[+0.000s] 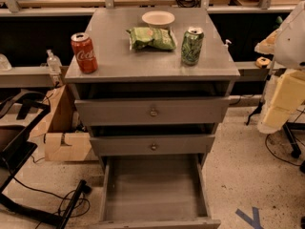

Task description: Place coke can into bottom drawer

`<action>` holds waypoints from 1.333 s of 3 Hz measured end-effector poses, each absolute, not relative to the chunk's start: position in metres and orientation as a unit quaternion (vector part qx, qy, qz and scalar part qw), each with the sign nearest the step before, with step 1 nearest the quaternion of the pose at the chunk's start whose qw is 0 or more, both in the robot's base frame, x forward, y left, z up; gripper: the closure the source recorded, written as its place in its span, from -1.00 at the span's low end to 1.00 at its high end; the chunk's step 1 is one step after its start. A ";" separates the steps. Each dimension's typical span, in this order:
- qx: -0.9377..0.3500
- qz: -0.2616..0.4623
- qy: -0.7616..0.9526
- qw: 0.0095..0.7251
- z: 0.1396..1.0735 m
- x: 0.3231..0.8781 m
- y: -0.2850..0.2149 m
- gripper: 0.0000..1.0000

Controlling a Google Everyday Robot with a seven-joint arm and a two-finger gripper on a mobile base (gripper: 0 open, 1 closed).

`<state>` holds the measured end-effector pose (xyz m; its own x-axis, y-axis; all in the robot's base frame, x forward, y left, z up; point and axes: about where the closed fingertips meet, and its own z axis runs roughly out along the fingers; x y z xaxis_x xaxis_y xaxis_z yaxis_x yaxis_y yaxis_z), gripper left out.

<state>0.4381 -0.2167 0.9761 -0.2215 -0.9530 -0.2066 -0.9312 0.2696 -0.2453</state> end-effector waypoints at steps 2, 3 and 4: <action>-0.618 -0.034 0.761 0.196 0.981 0.468 -0.191 -1.00; -0.601 -0.004 0.751 0.273 0.983 0.511 -0.157 -1.00; -0.571 0.061 0.738 0.355 0.971 0.544 -0.121 -1.00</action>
Offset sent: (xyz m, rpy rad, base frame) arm 0.0828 0.0714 0.0103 0.1109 -0.1611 0.1365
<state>0.5444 -0.1212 0.9714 -0.0956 -0.7997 -0.5927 -0.8857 0.3401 -0.3160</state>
